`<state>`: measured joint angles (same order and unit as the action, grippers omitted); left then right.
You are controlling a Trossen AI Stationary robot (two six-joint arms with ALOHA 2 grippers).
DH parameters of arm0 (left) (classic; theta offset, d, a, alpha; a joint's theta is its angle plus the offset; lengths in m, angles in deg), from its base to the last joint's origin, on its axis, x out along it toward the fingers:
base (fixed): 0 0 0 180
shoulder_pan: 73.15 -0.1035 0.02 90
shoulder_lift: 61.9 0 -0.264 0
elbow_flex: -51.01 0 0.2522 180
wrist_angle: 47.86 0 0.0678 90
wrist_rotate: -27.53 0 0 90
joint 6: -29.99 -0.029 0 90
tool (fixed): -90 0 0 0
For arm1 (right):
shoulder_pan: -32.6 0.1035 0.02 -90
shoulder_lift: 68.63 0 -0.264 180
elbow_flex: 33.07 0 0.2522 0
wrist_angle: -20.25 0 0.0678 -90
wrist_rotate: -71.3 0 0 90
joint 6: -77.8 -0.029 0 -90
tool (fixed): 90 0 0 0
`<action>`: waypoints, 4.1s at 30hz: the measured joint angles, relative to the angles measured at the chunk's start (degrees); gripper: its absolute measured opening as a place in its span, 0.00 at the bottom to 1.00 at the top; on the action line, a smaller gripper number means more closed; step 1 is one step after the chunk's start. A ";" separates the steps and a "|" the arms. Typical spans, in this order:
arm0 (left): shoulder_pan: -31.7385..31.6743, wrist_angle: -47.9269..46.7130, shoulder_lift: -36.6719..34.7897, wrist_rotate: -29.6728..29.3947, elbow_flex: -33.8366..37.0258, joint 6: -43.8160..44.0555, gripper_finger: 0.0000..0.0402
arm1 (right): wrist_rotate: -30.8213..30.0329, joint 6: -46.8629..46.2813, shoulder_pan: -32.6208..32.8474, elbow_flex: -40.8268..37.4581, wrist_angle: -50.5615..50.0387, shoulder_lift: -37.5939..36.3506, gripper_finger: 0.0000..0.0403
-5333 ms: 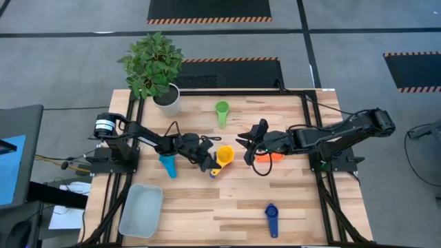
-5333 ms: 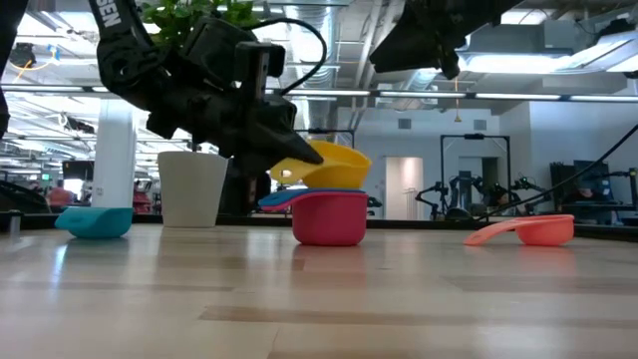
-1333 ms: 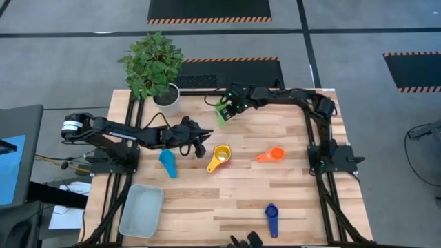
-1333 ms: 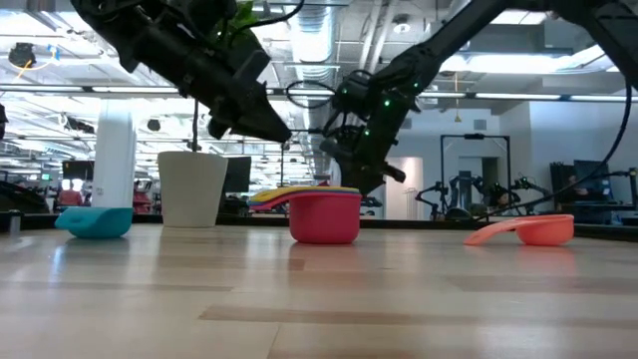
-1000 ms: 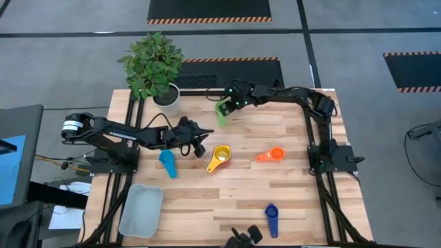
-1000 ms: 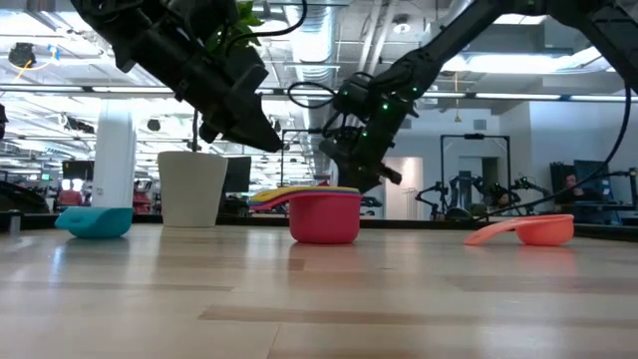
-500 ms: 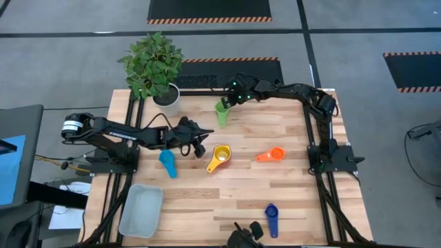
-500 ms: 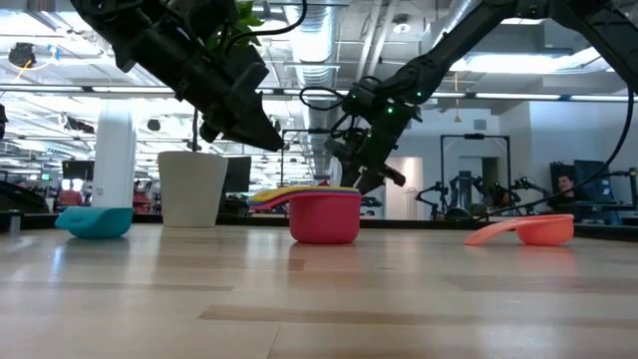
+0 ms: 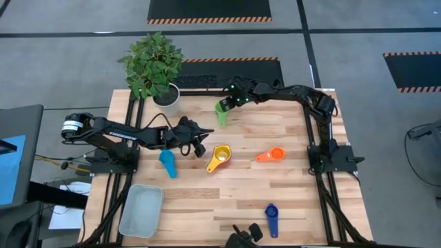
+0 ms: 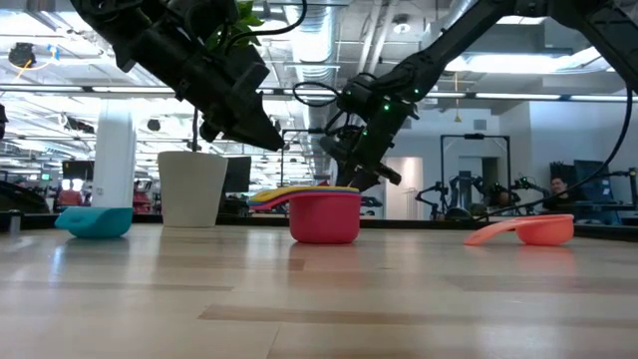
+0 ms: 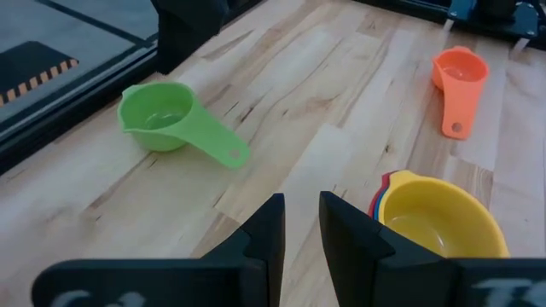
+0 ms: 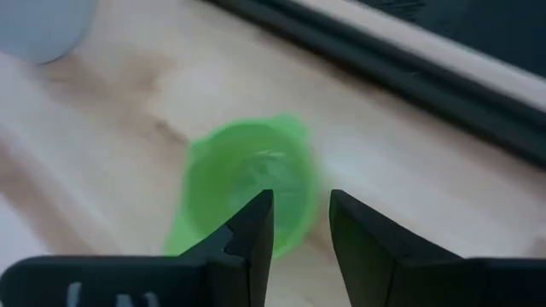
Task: Nest measuring cups in basket
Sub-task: Stack the green measuring cup on the yellow measuring cup, then adjust the stacked measuring cups
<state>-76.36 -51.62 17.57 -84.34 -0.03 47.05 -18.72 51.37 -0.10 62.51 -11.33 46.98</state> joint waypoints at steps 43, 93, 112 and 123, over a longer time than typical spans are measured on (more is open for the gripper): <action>5.53 -5.07 0.04 -3.06 0.00 2.03 0.16 | -3.73 -3.28 10.51 -19.41 0.35 -22.87 0.10; 4.83 -11.87 0.02 -3.96 -2.34 0.68 0.16 | -8.03 -31.55 31.47 -16.17 2.84 -11.78 0.33; 4.83 -13.11 0.02 -4.00 -2.34 0.57 0.16 | -11.59 -27.46 34.39 -16.20 -5.84 -20.39 0.38; 4.85 -8.71 5.60 10.90 -2.34 3.67 0.16 | -5.88 -28.80 41.41 -16.24 -3.43 -12.06 0.28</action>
<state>-71.51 -60.33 23.16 -73.45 -2.37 50.72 -24.60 22.57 41.31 46.27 -14.76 34.92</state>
